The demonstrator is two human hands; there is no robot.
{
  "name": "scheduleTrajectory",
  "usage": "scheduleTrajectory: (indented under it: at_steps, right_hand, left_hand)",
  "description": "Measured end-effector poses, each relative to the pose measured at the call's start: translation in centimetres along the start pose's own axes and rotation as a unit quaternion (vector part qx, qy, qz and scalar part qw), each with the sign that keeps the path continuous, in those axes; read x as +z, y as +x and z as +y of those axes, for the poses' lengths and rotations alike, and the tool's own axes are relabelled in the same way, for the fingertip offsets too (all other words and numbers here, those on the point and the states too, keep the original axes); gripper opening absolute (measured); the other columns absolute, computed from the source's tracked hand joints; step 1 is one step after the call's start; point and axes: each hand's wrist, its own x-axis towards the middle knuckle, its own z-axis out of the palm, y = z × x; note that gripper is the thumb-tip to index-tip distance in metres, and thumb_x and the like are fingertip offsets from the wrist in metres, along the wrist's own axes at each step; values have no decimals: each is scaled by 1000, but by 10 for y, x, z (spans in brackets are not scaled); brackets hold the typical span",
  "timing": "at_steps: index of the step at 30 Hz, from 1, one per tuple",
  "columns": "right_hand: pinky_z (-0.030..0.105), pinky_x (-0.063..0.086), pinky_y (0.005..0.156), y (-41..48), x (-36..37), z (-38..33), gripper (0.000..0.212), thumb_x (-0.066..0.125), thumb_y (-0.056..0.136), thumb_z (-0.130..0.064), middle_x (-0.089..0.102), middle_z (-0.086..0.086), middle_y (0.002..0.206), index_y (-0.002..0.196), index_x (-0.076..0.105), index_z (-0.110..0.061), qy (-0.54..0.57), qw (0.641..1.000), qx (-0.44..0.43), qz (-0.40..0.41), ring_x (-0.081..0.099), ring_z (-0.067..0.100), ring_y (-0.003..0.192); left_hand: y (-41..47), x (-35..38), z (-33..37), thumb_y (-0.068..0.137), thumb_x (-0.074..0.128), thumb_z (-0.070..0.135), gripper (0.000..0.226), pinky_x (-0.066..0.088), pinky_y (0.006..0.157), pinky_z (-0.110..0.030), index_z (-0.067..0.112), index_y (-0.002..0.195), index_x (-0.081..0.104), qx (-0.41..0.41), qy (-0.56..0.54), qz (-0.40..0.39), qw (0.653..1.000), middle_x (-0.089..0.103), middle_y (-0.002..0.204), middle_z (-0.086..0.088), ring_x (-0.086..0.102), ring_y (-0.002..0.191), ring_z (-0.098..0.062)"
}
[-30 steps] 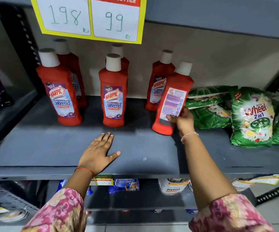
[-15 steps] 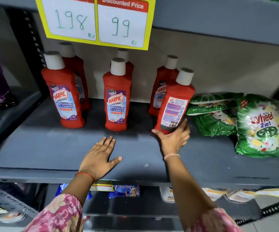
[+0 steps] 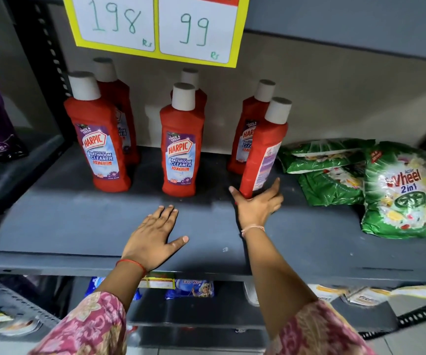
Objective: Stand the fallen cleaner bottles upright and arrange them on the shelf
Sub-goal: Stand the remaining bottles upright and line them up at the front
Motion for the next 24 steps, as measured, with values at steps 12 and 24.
scheduleTrajectory:
  at_steps: [12, 24]
  right_hand:
    - [32, 46, 89, 31, -34, 23, 46, 67, 69, 10, 58, 23, 118, 112, 54, 3, 144, 965, 26, -219, 57, 25, 96]
    - [34, 37, 99, 77, -34, 29, 43, 46, 80, 20, 47, 28, 132, 121, 42, 8, 150, 917, 59, -365, 48, 23, 110]
  left_hand:
    - [-1, 1, -1, 90, 30, 58, 76, 1, 121, -32, 18, 147, 2, -3, 3, -1, 1000, 0, 160, 0, -6, 146, -15]
    - [0, 3, 0, 90, 32, 58, 75, 0, 120, -30, 19, 147, 3, -10, 4, 9, 1000, 1, 159, 1, -6, 146, -13]
